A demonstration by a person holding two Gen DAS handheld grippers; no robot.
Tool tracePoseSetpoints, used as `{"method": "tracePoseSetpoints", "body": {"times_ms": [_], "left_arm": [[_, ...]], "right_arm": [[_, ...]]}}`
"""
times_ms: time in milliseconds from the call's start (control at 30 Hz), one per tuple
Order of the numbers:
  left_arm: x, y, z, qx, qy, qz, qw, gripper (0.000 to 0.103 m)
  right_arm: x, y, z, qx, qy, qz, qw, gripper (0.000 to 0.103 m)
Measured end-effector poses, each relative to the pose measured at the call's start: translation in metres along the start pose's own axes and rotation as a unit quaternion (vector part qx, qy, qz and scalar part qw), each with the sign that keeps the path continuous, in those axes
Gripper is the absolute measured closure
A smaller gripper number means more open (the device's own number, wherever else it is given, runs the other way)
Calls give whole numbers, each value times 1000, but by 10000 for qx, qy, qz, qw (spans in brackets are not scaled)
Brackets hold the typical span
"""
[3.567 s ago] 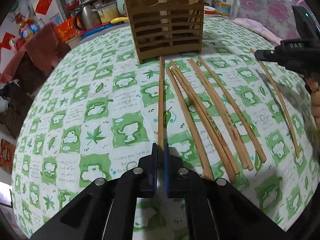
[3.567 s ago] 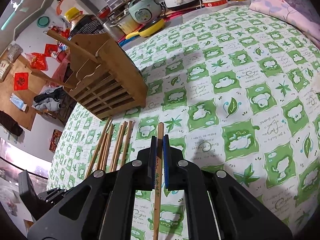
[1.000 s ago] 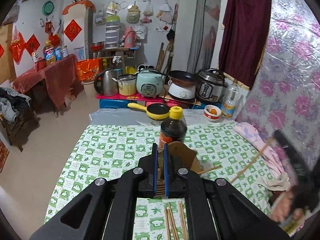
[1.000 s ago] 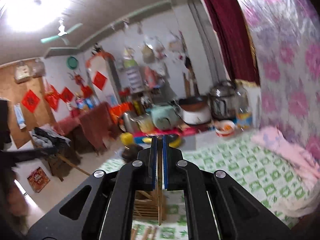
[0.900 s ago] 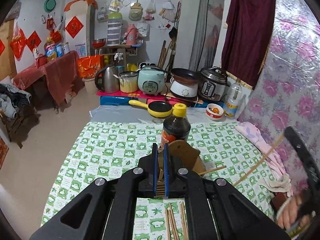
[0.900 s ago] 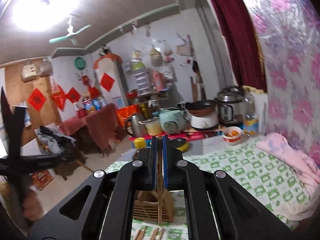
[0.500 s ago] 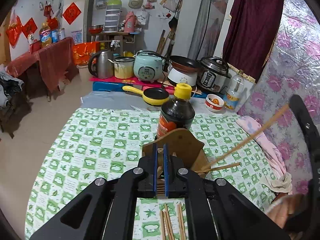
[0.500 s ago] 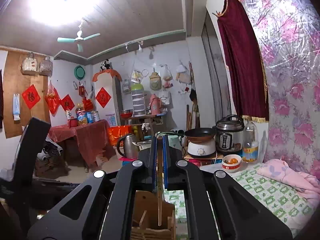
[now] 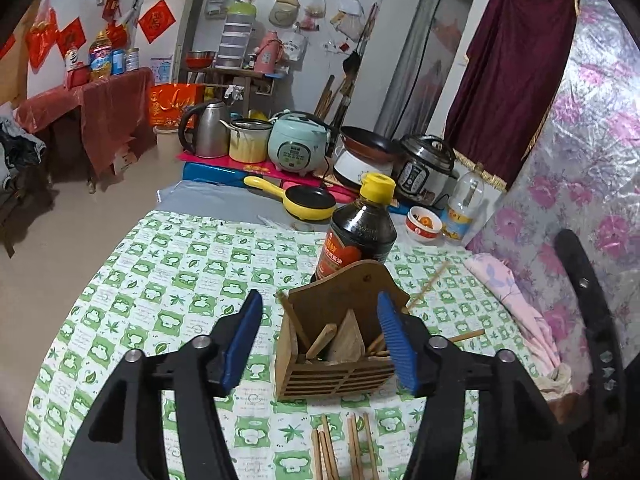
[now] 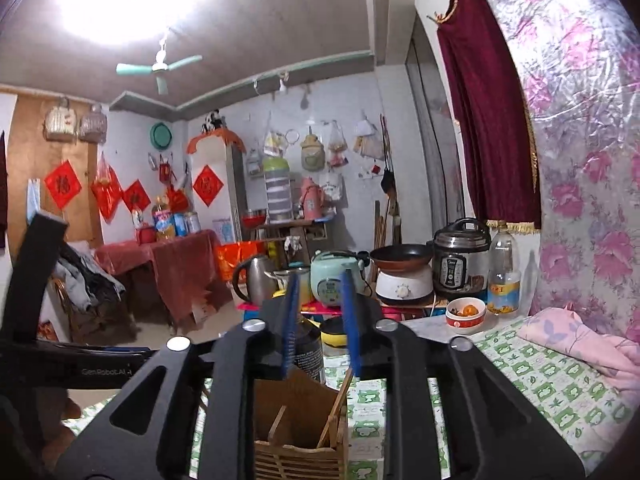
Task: Organize utensils
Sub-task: 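Drop the chopsticks into the holder and open both tools, then move both open tools back down to the chopstick pile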
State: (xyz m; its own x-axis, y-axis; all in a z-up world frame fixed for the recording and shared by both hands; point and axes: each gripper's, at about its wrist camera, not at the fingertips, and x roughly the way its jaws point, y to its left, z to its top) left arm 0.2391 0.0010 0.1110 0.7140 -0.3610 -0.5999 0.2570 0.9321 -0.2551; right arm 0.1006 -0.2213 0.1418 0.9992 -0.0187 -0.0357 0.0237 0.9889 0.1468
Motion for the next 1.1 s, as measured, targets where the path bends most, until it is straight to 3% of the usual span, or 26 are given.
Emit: {"method": "tracePoseSetpoints", "body": {"times_ms": [167, 233, 400, 433, 500, 567, 700, 800, 900, 1000, 1033, 1100], "left_arm": [[-15, 10, -18, -135, -178, 185, 9996, 18], [-16, 17, -32, -209, -164, 291, 9992, 14], [-4, 36, -83, -208, 283, 674, 9971, 12], [0, 39, -93, -216, 416, 703, 9964, 12], [6, 46, -114, -264, 692, 749, 9944, 12], [12, 52, -140, -335, 1033, 772, 9911, 12], [11, 56, -178, -318, 1375, 752, 9871, 12], [12, 53, -199, -166, 1699, 947, 9808, 12], [-1, 46, -205, 7, 1604, 896, 9830, 12], [-7, 40, -216, 147, 1718, 802, 9818, 12], [-11, 39, -218, 175, 1694, 769, 9824, 12], [-18, 37, -221, 200, 1628, 677, 9841, 12]], "right_arm": [[-18, -12, -4, 151, 133, 28, 9998, 49], [-26, -26, -19, 336, 526, 19, 9980, 39], [-39, -52, -64, 544, 1354, -37, 9893, 33], [-39, -52, -64, 544, 1354, -37, 9893, 32], [-41, -66, -102, 725, 2081, -11, 9754, 32], [-43, -70, -121, 780, 2517, 26, 9647, 32], [-56, -58, -146, 480, 2848, 121, 9573, 32], [-67, -43, -159, 209, 3022, 261, 9526, 32], [-80, -30, -175, -10, 3173, 435, 9473, 29], [-84, -23, -185, -319, 3370, 339, 9404, 29], [-93, -19, -180, -416, 3204, 454, 9453, 29], [-95, -16, -181, -483, 3268, 567, 9421, 29]]}}
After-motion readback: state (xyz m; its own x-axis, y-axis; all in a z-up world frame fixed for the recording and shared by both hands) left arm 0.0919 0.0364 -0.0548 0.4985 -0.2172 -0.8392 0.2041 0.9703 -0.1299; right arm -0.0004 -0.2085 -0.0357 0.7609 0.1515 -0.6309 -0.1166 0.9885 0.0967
